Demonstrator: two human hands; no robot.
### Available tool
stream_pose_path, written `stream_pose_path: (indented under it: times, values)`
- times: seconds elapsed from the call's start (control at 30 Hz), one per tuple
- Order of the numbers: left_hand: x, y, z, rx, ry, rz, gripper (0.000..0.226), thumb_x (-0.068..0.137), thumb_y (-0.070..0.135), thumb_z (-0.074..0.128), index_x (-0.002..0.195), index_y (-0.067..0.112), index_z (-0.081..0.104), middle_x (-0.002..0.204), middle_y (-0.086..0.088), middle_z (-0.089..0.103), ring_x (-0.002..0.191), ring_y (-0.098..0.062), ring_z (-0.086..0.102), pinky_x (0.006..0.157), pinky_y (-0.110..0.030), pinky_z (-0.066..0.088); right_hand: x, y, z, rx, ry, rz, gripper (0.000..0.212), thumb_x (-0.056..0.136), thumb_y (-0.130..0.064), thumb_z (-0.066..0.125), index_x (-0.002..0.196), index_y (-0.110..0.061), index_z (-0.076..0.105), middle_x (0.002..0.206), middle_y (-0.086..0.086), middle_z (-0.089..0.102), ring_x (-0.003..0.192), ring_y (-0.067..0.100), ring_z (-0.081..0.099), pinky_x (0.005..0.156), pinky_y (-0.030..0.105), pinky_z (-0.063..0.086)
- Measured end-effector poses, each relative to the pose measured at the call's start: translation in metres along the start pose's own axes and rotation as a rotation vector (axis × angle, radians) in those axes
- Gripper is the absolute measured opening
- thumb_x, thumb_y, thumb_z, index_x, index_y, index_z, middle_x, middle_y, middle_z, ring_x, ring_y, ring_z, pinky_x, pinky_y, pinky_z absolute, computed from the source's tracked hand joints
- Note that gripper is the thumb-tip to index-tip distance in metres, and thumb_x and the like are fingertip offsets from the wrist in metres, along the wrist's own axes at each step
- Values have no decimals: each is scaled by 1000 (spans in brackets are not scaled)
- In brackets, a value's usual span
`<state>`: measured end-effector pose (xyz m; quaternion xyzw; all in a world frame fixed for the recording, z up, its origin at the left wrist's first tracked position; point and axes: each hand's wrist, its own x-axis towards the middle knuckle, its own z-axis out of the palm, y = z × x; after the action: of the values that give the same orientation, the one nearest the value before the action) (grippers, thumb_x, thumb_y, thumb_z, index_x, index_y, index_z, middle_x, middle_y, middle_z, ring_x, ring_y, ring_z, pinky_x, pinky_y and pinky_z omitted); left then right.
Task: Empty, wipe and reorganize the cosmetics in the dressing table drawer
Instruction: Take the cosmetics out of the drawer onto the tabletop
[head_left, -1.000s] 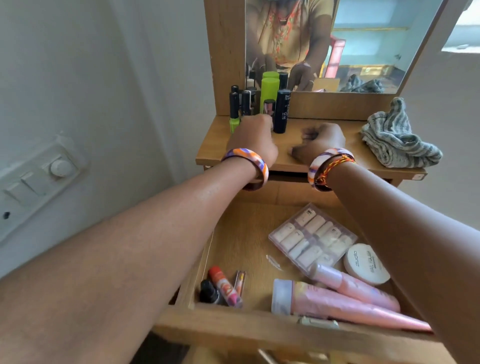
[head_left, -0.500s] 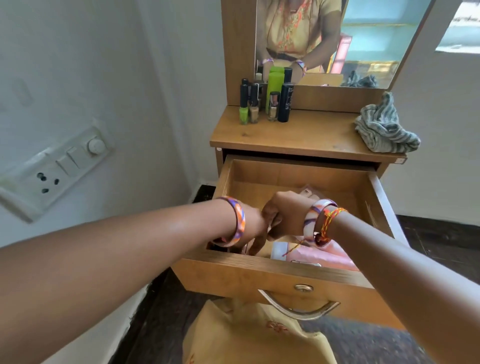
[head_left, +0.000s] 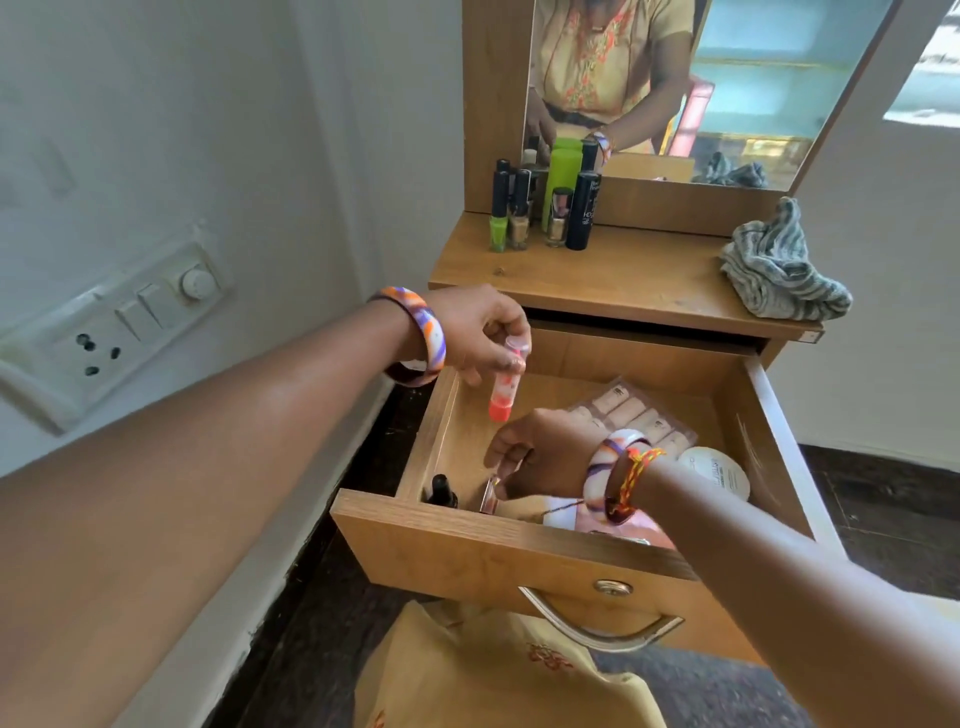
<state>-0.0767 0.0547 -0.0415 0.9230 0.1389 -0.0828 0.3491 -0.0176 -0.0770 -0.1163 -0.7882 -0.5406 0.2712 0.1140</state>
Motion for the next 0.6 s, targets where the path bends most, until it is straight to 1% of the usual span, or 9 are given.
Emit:
stream_pose_path:
  times: [0.07, 0.13, 0.23, 0.3, 0.37, 0.43, 0.5, 0.57, 0.6]
  values:
    - [0, -2, -2, -123, 76, -27, 7, 90, 12, 59, 87, 17, 56, 106, -11, 66, 97, -25, 67, 68, -22, 57, 8, -12, 9, 10, -43, -35, 38, 84, -24, 68, 120, -16, 61, 112, 3, 67, 89, 14, 57, 75, 20, 44]
    - [0, -3, -1, -238, 150, -38, 13, 89, 10, 59, 82, 19, 54, 105, -15, 66, 96, -27, 68, 68, -25, 57, 14, -22, 14, 2, -52, -60, 42, 83, -26, 68, 123, -14, 60, 114, 5, 67, 96, 20, 62, 77, 23, 49]
    - [1, -6, -2, -371, 246, -47, 11, 87, 8, 62, 81, 16, 57, 89, -11, 67, 77, -21, 68, 63, -23, 58, 20, -28, 18, -43, -40, -111, 36, 82, -26, 68, 114, -11, 67, 110, 9, 69, 100, 26, 64, 88, 34, 55]
    - [4, -8, -4, -424, 324, -47, 9, 85, 8, 65, 81, 14, 59, 81, -7, 66, 68, -15, 66, 58, -22, 57, 21, -28, 20, -40, -36, -143, 29, 83, -24, 67, 107, -9, 70, 105, 11, 70, 96, 27, 64, 85, 37, 56]
    - [7, -6, -9, -473, 414, -28, 7, 83, 9, 67, 86, 10, 61, 80, -6, 65, 67, -14, 65, 57, -21, 57, 19, -26, 18, -12, -5, -159, 27, 84, -25, 66, 104, -7, 71, 101, 12, 70, 89, 25, 63, 77, 31, 56]
    - [13, -2, -15, -528, 489, 16, 18, 82, 7, 68, 99, 4, 63, 84, -5, 64, 74, -17, 66, 62, -24, 59, 15, -22, 8, 34, 63, -168, 26, 85, -26, 66, 100, -6, 71, 93, 11, 69, 79, 19, 57, 66, 24, 46]
    - [23, 3, -21, -552, 548, 66, 25, 82, 5, 68, 106, 2, 64, 85, -3, 64, 77, -16, 66, 62, -23, 59, 8, -15, -14, 138, 171, -131, 24, 84, -27, 67, 90, -4, 71, 78, 7, 63, 70, 15, 51, 62, 23, 41]
    - [36, 7, -26, -546, 618, 91, 25, 82, 4, 67, 107, 3, 65, 87, -4, 65, 81, -18, 67, 64, -22, 59, 6, -4, -40, 325, 320, -52, 23, 83, -26, 69, 80, -3, 68, 70, 4, 61, 64, 16, 53, 62, 27, 45]
    - [44, 7, -27, -543, 656, 97, 24, 83, 4, 67, 107, 4, 65, 87, -4, 65, 82, -19, 67, 66, -23, 60, 8, 3, -54, 435, 405, -10, 24, 83, -24, 68, 81, 0, 68, 72, 7, 65, 65, 20, 58, 65, 33, 49]
